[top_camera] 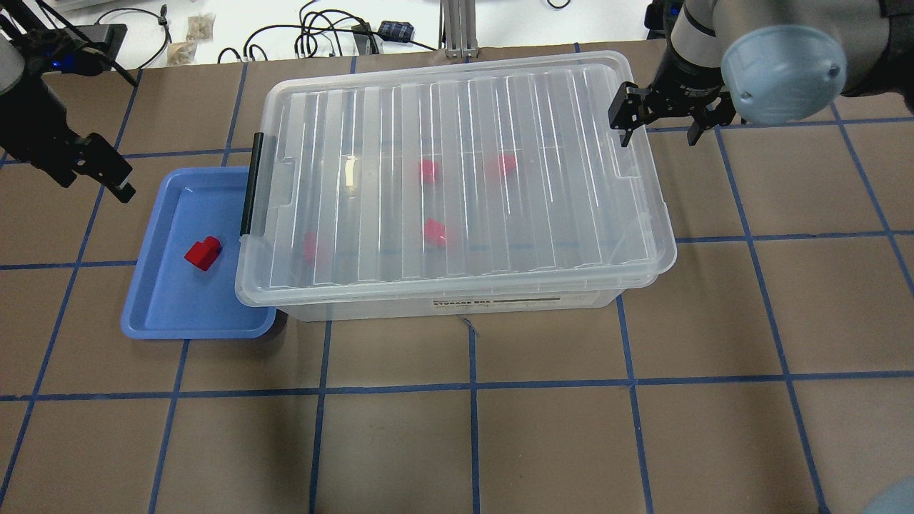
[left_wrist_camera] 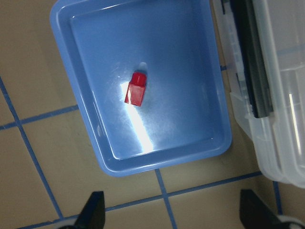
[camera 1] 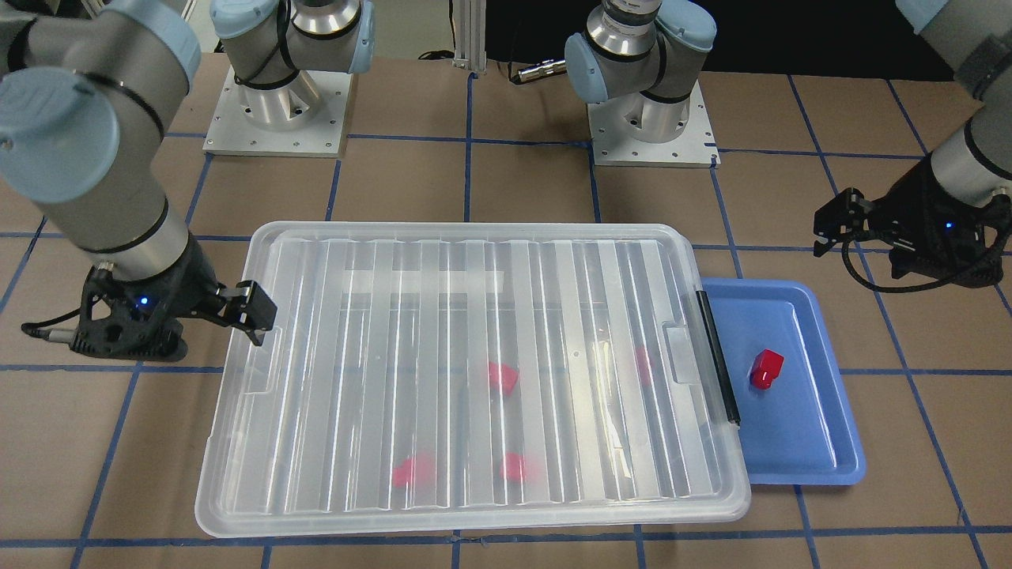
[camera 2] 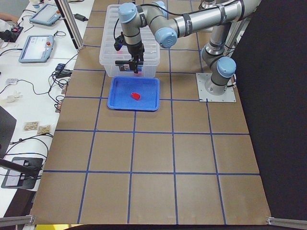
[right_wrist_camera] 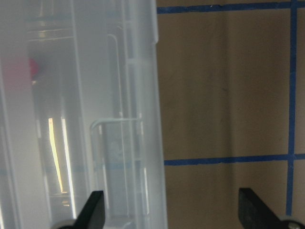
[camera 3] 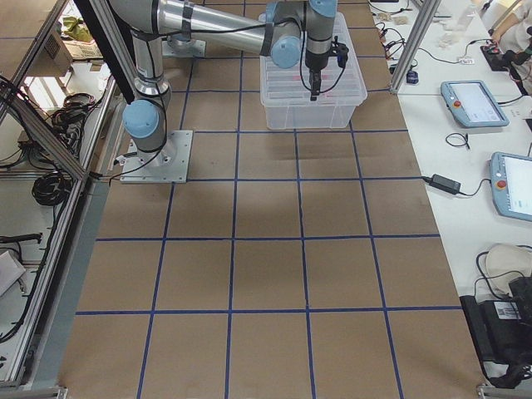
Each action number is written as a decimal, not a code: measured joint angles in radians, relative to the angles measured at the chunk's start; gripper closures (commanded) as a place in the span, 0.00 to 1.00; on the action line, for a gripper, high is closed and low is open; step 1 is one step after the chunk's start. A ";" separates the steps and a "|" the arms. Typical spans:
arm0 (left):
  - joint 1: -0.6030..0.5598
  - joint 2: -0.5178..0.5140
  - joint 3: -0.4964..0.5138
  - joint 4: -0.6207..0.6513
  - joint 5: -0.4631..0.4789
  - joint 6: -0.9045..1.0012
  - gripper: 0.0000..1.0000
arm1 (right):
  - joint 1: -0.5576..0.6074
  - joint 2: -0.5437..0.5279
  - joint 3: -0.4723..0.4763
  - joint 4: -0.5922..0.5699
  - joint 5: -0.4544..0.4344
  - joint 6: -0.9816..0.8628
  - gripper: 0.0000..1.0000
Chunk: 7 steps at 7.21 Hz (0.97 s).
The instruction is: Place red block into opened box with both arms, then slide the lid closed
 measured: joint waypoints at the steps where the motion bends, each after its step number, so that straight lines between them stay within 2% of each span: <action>1: 0.019 -0.022 -0.078 0.118 0.000 0.064 0.00 | -0.020 0.035 0.000 -0.028 0.003 -0.019 0.00; 3: 0.032 -0.068 -0.188 0.283 -0.004 0.154 0.00 | -0.031 0.063 -0.001 -0.061 0.003 -0.035 0.00; 7: 0.034 -0.203 -0.218 0.417 -0.012 0.184 0.00 | -0.129 0.074 -0.009 -0.073 0.000 -0.194 0.00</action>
